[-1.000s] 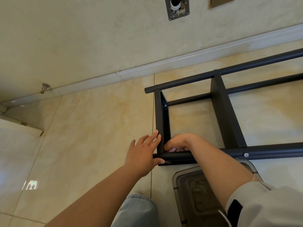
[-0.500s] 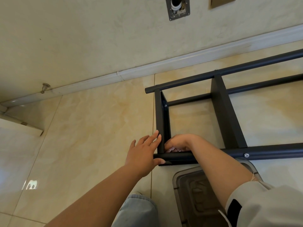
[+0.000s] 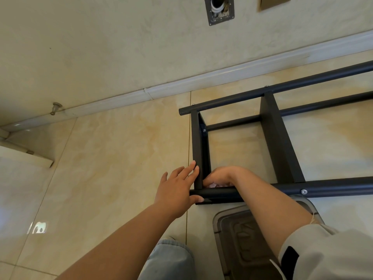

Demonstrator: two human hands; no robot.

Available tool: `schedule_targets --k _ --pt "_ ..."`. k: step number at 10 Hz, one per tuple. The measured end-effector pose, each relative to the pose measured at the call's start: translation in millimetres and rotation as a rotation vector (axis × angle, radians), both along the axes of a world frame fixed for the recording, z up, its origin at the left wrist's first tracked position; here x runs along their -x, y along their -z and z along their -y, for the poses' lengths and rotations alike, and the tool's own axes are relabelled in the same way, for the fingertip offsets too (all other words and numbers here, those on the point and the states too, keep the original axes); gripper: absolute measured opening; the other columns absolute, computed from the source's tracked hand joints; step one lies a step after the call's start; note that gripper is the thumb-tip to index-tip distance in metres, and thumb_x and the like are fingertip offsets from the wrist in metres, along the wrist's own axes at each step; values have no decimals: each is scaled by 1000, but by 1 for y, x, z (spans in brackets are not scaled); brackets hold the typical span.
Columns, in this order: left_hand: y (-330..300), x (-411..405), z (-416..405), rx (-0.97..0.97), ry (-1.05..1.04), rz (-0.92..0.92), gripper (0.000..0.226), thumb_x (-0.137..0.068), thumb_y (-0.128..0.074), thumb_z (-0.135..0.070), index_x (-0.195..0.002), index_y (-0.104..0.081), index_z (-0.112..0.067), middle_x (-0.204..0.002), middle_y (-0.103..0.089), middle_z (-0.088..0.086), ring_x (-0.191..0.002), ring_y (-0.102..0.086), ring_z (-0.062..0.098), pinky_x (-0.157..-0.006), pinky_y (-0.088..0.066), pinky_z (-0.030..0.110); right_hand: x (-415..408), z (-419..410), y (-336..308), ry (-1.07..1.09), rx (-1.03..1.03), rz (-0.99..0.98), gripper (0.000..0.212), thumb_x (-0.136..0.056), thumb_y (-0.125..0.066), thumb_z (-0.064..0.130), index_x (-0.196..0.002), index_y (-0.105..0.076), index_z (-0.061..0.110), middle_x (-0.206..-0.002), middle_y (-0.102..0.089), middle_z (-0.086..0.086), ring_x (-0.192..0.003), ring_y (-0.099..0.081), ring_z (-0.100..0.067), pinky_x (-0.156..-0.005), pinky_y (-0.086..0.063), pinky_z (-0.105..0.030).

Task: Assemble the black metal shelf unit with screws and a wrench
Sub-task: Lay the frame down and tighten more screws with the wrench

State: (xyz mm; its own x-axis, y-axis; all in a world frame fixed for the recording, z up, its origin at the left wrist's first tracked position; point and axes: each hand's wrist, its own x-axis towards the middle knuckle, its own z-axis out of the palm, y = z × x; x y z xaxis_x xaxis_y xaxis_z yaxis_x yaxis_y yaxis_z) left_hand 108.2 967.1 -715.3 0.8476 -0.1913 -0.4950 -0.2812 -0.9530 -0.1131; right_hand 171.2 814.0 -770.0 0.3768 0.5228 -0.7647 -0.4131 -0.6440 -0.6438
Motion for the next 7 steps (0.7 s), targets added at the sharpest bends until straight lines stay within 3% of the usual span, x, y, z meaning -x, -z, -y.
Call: schedule_targets --k 1,2,3,4,5,6,7 --pt "0 0 0 -1 -2 1 80 -90 -43 -60 -150 3 -34 -157 11 -15 -145 0 15 -118 -7 44 -1 1 1 56 -49 -71 17 -95 -51 22 -86 -62 12 -61 -59 5 -44 -53 -2 -48 -42 -15" --pt "0 0 0 -2 -1 0 80 -90 -43 -60 -150 3 -34 -157 11 -15 -145 0 15 -118 -7 44 -1 -2 7 25 -28 -34 18 -93 -53 25 -95 -65 12 -72 -60 2 -60 -55 -7 -61 -44 -20" --pt "0 0 0 2 0 2 80 -90 -44 -60 -150 3 -34 -157 11 -15 -145 0 15 -118 -7 45 -1 -1 6 -1 14 -1 25 -93 -53 32 -74 -62 17 -58 -60 7 -53 -51 -6 -59 -41 -20" --pt "0 -1 0 1 -2 0 80 -90 -44 -60 -150 3 -34 -157 10 -15 -145 0 15 -118 -7 45 -1 0 6 43 -40 -58 22 -94 -52 28 -82 -64 14 -65 -62 4 -51 -52 -6 -53 -42 -17" --pt "1 0 0 2 -7 1 81 -89 -44 -60 -150 3 -35 -157 11 -16 -145 0 15 -118 -7 45 -2 -2 9 17 -22 -16 19 -92 -53 25 -97 -66 12 -76 -59 1 -63 -53 -8 -63 -44 -20" --pt "1 0 0 4 -4 1 81 -89 -44 -60 -150 2 -34 -157 10 -16 -145 -1 15 -118 -7 45 -1 -2 9 -11 26 17 24 -92 -54 33 -77 -62 17 -70 -60 3 -64 -53 -9 -70 -44 -24" --pt "0 0 0 5 -3 1 80 -90 -44 -60 -150 2 -34 -157 10 -16 -145 -1 15 -118 -7 44 -2 -1 10 25 -43 -63 22 -94 -52 32 -88 -65 15 -80 -65 -1 -65 -55 -10 -69 -44 -21"
